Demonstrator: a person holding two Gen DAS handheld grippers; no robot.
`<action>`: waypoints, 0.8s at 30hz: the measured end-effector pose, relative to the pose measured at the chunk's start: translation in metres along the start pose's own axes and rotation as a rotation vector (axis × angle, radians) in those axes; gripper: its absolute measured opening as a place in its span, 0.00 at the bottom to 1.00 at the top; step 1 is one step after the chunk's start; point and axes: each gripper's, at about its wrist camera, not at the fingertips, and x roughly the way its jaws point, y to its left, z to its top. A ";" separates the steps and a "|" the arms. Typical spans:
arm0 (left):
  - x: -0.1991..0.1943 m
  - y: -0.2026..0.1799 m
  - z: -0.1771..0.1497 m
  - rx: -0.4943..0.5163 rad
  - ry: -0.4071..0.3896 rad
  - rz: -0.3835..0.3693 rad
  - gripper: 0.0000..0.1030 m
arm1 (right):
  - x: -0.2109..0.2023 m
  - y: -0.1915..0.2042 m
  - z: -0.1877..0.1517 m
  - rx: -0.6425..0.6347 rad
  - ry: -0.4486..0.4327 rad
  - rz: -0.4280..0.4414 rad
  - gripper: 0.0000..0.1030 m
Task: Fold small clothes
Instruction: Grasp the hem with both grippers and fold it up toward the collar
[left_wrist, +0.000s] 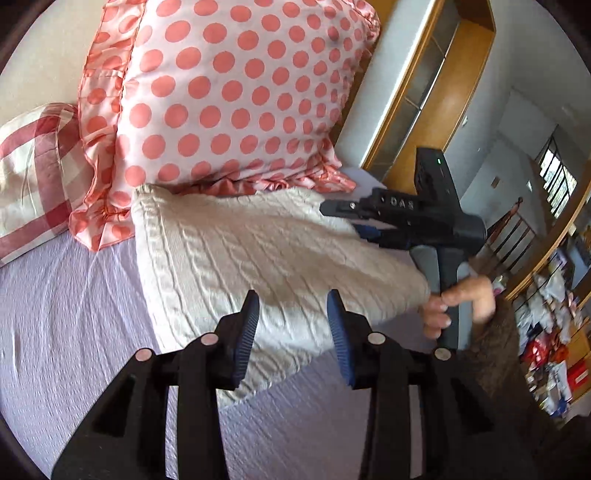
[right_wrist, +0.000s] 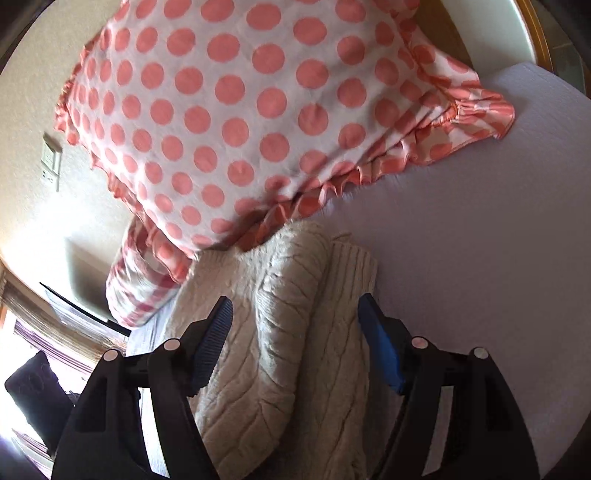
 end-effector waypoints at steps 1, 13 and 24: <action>0.004 0.003 -0.008 0.008 0.012 0.002 0.38 | 0.000 0.004 -0.002 -0.038 -0.008 -0.027 0.48; 0.036 0.003 -0.042 0.074 0.076 0.034 0.35 | 0.021 0.004 0.015 -0.104 -0.081 -0.233 0.09; 0.003 0.112 -0.008 -0.378 0.009 -0.046 0.61 | -0.014 -0.015 0.008 0.087 0.037 0.029 0.97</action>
